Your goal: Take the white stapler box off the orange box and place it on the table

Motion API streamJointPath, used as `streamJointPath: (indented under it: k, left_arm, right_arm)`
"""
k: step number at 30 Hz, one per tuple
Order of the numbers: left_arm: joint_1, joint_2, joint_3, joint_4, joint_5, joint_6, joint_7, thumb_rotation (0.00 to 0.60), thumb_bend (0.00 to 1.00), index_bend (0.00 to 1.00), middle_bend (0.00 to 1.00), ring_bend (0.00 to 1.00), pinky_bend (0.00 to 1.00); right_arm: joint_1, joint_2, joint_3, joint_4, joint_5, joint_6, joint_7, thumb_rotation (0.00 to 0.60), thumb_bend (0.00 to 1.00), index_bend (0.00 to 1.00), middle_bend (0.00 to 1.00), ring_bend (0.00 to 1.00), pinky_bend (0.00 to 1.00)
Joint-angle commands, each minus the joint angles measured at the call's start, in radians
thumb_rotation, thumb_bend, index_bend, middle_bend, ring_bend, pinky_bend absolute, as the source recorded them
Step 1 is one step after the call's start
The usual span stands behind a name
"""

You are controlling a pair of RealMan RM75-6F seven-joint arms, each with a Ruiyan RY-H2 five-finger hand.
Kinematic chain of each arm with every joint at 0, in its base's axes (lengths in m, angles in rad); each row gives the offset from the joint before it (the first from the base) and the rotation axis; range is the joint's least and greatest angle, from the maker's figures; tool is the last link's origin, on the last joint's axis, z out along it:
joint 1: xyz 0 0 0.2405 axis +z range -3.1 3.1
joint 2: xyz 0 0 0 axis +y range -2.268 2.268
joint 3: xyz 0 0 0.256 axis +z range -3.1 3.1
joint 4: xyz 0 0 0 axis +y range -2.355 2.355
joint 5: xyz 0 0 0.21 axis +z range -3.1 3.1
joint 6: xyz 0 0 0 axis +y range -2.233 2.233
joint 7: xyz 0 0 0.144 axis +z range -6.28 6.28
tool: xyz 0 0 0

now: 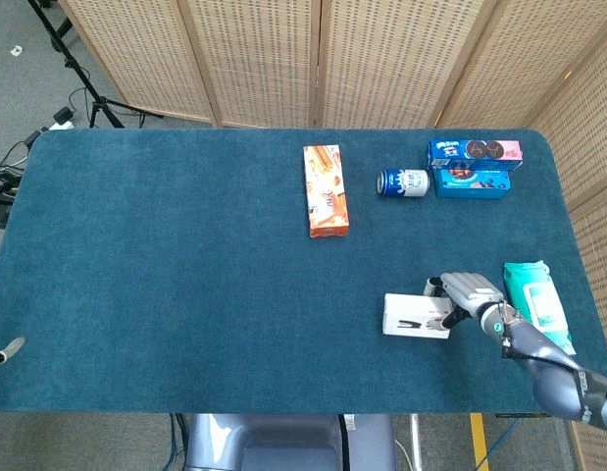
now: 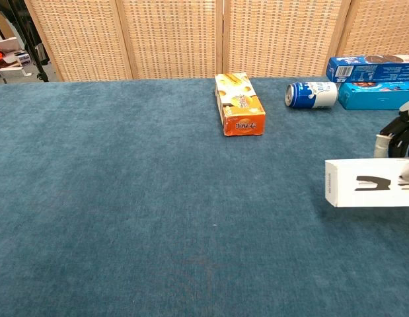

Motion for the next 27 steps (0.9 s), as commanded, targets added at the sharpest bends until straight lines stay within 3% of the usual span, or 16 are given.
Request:
streamJointPath:
  k: [1,3,4,6,8,20,27]
  left_arm:
    - [0.0,-0.001,-0.001,-0.001,-0.001,0.001,0.002,0.6,0.0,0.0,0.0,0.0,0.0]
    - [0.0,-0.002,-0.001,-0.001,-0.002,0.0,0.004,0.6,0.0,0.0,0.0,0.0,0.0]
    - [0.0,-0.002,-0.001,-0.001,-0.002,0.0,0.004,0.6,0.0,0.0,0.0,0.0,0.0]
    - [0.0,-0.003,0.0,-0.001,-0.001,0.0,0.006,0.6,0.0,0.0,0.0,0.0,0.0]
    - [0.0,-0.003,0.0,-0.001,0.001,0.0,0.007,0.6,0.0,0.0,0.0,0.0,0.0]
    - [0.007,-0.002,0.003,-0.003,0.013,0.017,0.003,0.6,0.0,0.0,0.0,0.0,0.0]
    - [0.009,0.0,0.005,-0.002,0.019,0.021,-0.004,0.6,0.0,0.0,0.0,0.0,0.0]
  right_arm:
    - [0.057,-0.005,-0.043,0.04,0.049,-0.071,0.049,0.6,0.93,0.39,0.33,0.18,0.2]
    - [0.055,-0.007,-0.038,0.046,0.035,-0.078,0.072,0.6,0.64,0.17,0.07,0.03,0.13]
    - [0.047,-0.007,-0.027,0.046,0.02,-0.074,0.085,0.6,0.5,0.1,0.02,0.01,0.09]
    - [0.021,-0.007,-0.004,0.043,-0.023,-0.04,0.104,0.6,0.17,0.0,0.0,0.0,0.0]
    - [0.001,-0.009,0.009,0.04,-0.054,-0.008,0.113,0.6,0.03,0.0,0.0,0.0,0.0]
    - [-0.144,-0.021,0.06,-0.025,-0.314,0.259,0.144,0.6,0.0,0.0,0.0,0.0,0.0]
    - [-0.233,-0.074,0.024,-0.023,-0.538,0.396,0.121,0.6,0.0,0.01,0.0,0.0,0.0]
